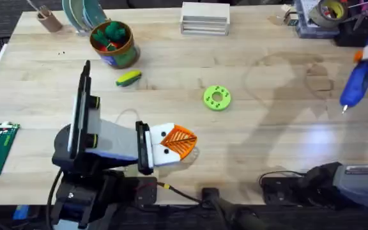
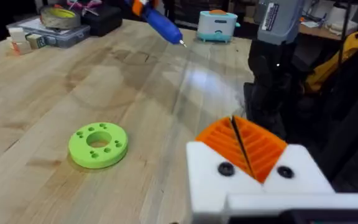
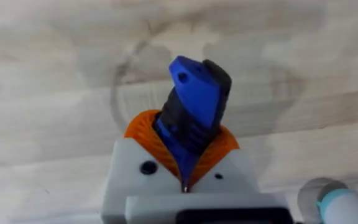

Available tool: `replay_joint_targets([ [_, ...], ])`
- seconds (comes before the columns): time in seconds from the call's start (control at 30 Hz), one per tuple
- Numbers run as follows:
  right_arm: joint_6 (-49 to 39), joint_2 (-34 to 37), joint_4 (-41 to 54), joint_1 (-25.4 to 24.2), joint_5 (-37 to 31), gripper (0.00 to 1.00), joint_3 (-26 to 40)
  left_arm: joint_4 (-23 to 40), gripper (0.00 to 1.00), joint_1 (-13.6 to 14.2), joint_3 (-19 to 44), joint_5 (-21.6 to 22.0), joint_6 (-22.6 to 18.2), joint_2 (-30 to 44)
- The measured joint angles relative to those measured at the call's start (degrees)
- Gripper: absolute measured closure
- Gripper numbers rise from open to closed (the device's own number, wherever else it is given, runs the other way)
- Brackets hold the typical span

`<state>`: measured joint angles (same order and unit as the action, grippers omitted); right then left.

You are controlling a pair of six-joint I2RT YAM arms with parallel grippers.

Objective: Pick up the gripper from the table and insert it into the empty holder that is missing its gripper. Then pick up a screw, insert it into the mounting hole, and use the screwdriver to tighten it. Finally, clean up the table by picking up the vegetable and placing it into the bucket.

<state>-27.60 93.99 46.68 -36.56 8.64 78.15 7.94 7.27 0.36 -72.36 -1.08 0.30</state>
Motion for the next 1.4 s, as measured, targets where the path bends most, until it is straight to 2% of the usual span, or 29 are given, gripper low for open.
replay_joint_targets([
  [0.27,5.25,-11.36,-3.16,0.97,7.82,0.973,0.00,0.00,0.997,0.00,0.00,0.00,0.00,0.02],
  [0.57,6.63,-24.12,-2.65,10.86,10.45,0.973,-0.06,0.00,0.997,0.00,0.00,0.00,0.00,0.02],
  [0.7,6.65,-31.11,-2.88,13.37,11.02,0.973,-1.67,0.00,0.997,0.00,0.00,0.00,0.00,0.02],
  [0.87,8.37,-40.15,-6.30,14.87,13.10,0.973,-10.72,0.00,0.997,0.00,0.00,0.00,0.00,0.02],
  [1.07,14.44,-48.95,-20.20,19.75,19.81,0.973,-25.78,0.00,0.997,0.00,0.00,0.00,0.00,0.02],
  [1.23,18.70,-54.59,-31.61,27.59,25.25,0.973,-33.34,0.00,0.997,0.00,0.00,0.00,0.02,0.00],
  [1.4,23.55,-55.74,-42.49,37.05,27.61,0.973,-35.42,0.00,0.997,0.00,0.00,0.00,0.00,0.02],
])
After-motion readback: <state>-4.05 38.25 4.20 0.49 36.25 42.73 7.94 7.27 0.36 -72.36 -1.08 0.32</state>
